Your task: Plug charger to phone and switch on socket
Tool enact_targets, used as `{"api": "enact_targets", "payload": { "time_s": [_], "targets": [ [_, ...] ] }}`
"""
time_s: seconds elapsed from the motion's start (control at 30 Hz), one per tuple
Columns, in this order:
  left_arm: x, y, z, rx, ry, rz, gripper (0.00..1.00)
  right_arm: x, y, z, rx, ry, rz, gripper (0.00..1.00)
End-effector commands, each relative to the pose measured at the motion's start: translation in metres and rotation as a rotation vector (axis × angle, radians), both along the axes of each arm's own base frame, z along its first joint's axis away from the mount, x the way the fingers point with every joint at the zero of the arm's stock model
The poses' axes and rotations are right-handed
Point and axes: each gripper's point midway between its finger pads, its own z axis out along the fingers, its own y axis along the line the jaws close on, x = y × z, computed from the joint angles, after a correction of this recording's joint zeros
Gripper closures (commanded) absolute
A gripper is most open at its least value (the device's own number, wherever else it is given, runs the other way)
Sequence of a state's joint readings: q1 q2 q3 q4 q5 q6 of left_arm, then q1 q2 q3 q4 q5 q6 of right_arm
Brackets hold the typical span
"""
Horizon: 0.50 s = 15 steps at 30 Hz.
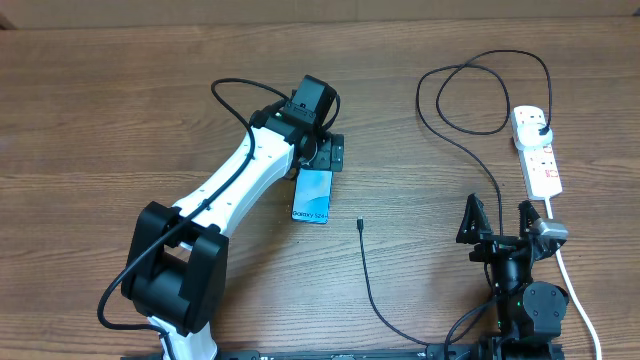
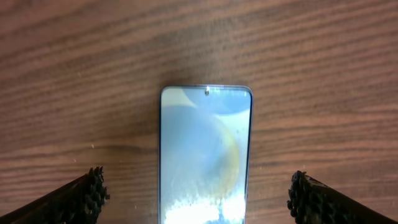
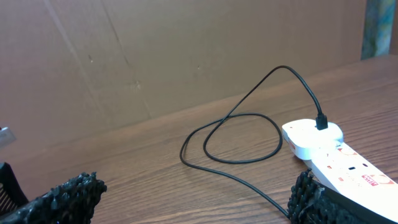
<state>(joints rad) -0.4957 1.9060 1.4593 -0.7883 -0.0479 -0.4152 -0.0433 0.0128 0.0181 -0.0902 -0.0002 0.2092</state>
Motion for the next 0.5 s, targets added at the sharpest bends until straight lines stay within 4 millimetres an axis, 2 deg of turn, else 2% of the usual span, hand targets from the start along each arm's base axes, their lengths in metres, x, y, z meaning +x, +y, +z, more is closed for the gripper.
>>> {"api": "enact_targets", "payload": {
  "time_s": [0.0,0.17,0.47],
  "targets": [
    [-0.007,-0.001,-0.008,-0.004,0.031,-0.008,0.0,0.0,0.001,-0.001,-0.002,-0.005,0.006,0.0],
    [-0.022,-0.003,-0.028,-0.022,0.106,-0.009,0.0,0.0,0.001,-0.001,-0.002,-0.005,0.006,0.0],
    [-0.037,-0.002,-0.073,0.006,0.234,-0.014,0.0,0.0,0.001,-0.001,-0.002,-0.005,0.006,0.0]
  ]
}}
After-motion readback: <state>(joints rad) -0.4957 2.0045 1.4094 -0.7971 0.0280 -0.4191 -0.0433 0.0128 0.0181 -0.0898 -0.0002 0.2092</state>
